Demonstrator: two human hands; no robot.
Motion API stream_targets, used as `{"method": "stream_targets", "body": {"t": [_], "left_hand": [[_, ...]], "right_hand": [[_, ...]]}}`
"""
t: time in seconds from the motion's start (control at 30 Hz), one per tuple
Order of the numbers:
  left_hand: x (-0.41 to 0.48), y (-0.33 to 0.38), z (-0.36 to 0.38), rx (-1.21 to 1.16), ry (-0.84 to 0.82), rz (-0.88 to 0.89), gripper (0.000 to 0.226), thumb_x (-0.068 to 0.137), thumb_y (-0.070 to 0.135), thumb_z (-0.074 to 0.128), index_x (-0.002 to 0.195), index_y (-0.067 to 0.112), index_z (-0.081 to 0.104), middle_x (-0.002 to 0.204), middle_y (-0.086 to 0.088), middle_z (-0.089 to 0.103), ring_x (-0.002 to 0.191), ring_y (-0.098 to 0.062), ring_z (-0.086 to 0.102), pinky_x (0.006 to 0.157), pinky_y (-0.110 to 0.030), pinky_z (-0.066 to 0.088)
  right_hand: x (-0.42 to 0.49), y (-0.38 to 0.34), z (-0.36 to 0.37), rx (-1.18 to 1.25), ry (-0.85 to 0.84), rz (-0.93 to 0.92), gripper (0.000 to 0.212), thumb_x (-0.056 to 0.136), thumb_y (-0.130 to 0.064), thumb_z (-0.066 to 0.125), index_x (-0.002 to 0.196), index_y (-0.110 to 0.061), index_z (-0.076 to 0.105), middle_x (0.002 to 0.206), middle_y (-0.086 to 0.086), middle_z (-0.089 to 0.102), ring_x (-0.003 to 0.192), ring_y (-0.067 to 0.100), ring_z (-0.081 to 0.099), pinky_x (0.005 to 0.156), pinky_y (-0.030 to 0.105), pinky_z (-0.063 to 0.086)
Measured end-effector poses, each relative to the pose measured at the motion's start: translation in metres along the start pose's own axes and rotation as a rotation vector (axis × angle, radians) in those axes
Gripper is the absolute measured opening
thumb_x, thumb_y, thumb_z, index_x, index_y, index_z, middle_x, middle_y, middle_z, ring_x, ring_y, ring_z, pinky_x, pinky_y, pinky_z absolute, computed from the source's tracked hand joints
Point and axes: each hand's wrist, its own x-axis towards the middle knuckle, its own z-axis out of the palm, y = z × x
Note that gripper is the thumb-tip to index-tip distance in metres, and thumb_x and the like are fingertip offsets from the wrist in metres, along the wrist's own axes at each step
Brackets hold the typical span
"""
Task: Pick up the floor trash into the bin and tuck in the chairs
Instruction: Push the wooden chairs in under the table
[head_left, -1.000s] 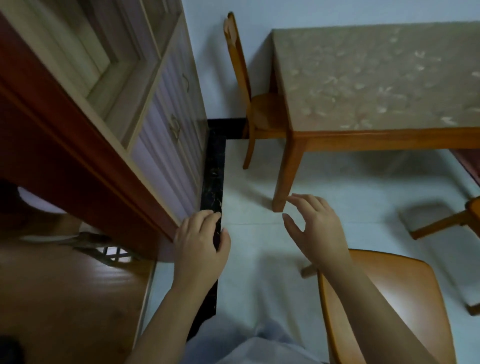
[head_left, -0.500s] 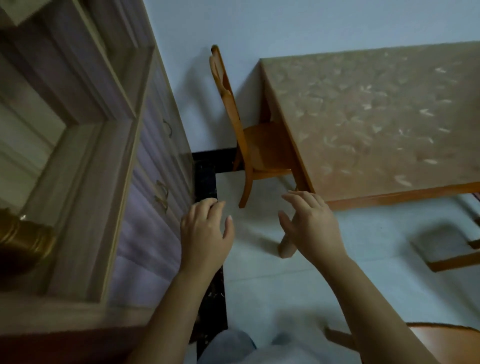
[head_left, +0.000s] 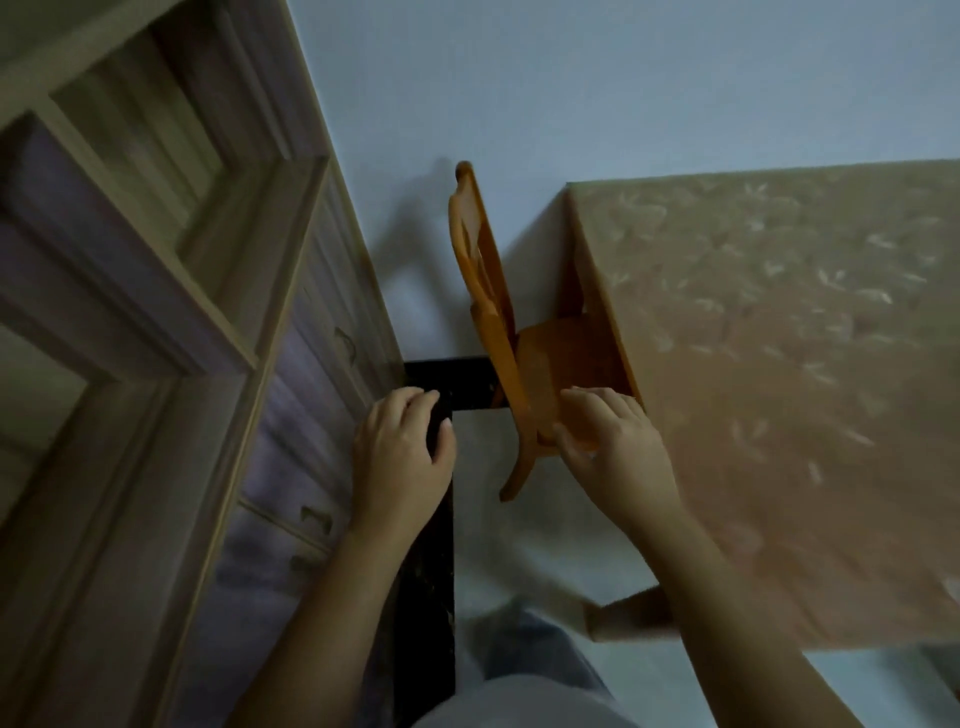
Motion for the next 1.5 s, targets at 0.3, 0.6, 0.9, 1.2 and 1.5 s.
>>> {"method": "stream_targets", "body": {"t": [0.3, 0.6, 0.9, 1.2, 1.5], "left_hand": [[0.120, -0.029, 0.033, -0.092, 0.003, -0.085, 0.046, 0.086, 0.034, 0.039, 0.110, 0.002, 0.062, 0.106, -0.016, 0.061, 0.097, -0.032, 0.058, 0.083, -0.040, 0.047], [0.238, -0.074, 0.079, -0.281, -0.098, -0.203, 0.036, 0.094, 0.020, 0.049, 0.127, 0.007, 0.051, 0.128, -0.009, 0.050, 0.117, -0.021, 0.047, 0.089, -0.021, 0.032], [0.323, -0.114, 0.127, -0.468, -0.371, -0.199, 0.052, 0.095, 0.026, 0.047, 0.143, 0.018, 0.028, 0.141, -0.007, 0.037, 0.125, -0.019, 0.041, 0.096, -0.026, 0.035], [0.359, -0.116, 0.158, -0.747, -0.566, -0.317, 0.066, 0.093, 0.025, 0.053, 0.147, 0.024, 0.014, 0.145, -0.004, 0.036, 0.128, -0.019, 0.039, 0.098, -0.034, 0.040], [0.367, -0.107, 0.176, -1.017, -0.557, -0.486, 0.081, 0.088, 0.009, 0.058, 0.146, 0.035, 0.007, 0.147, -0.005, 0.031, 0.123, -0.023, 0.044, 0.079, -0.028, 0.052]], "right_hand": [[0.144, 0.010, 0.043, 0.095, -0.089, -0.045, 0.035, 0.086, -0.030, 0.059, 0.117, -0.014, 0.057, 0.111, 0.005, 0.061, 0.101, 0.024, 0.054, 0.080, 0.034, 0.044], [0.249, 0.011, 0.119, 0.128, -0.212, 0.022, 0.042, 0.088, -0.033, 0.056, 0.126, -0.018, 0.048, 0.116, 0.001, 0.057, 0.105, 0.017, 0.052, 0.084, 0.029, 0.046], [0.296, 0.019, 0.173, 0.204, -0.385, 0.274, 0.058, 0.082, -0.031, 0.063, 0.134, -0.021, 0.038, 0.128, 0.000, 0.050, 0.111, 0.016, 0.051, 0.090, 0.031, 0.048], [0.307, 0.016, 0.178, 0.589, -0.460, 0.530, 0.068, 0.079, -0.015, 0.066, 0.137, -0.027, 0.032, 0.119, -0.005, 0.045, 0.097, 0.006, 0.051, 0.079, 0.020, 0.048], [0.309, 0.020, 0.182, 0.808, -0.488, 0.517, 0.078, 0.079, -0.001, 0.060, 0.138, -0.034, 0.023, 0.113, -0.003, 0.045, 0.074, 0.014, 0.050, 0.065, 0.027, 0.045]]}}
